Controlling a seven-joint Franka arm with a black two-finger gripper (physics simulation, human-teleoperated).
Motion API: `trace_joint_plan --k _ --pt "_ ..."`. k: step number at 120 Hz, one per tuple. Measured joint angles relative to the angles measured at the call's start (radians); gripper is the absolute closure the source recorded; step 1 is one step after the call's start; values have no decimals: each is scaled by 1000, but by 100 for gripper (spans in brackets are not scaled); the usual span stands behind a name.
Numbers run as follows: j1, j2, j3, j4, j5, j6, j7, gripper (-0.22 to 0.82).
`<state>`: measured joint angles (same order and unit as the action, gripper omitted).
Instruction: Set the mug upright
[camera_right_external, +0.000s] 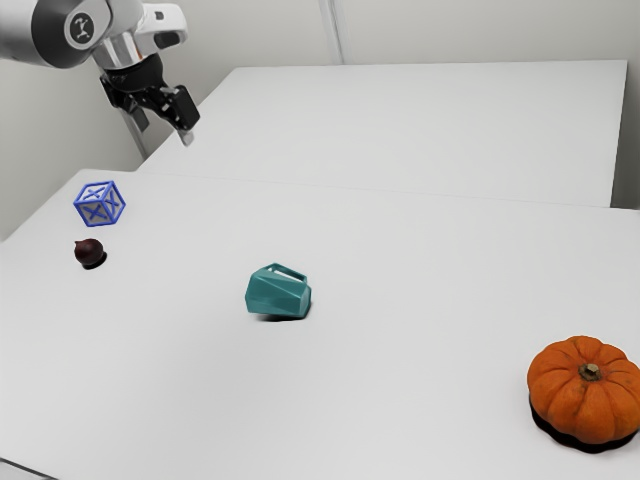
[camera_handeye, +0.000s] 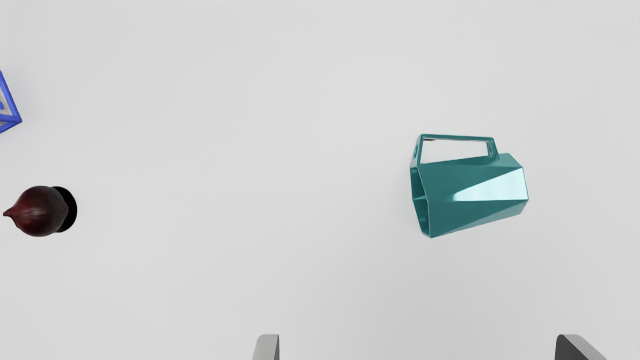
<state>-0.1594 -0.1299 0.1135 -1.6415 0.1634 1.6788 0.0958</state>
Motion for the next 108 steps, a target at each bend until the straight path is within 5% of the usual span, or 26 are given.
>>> trace_joint_plan --k 29,74,108 --pt "16 15 -7 -15 -9 29 6 0" --pt "300 190 -7 -87 -428 28 18 0" --pt "298 377 -7 -114 -651 -19 37 0"
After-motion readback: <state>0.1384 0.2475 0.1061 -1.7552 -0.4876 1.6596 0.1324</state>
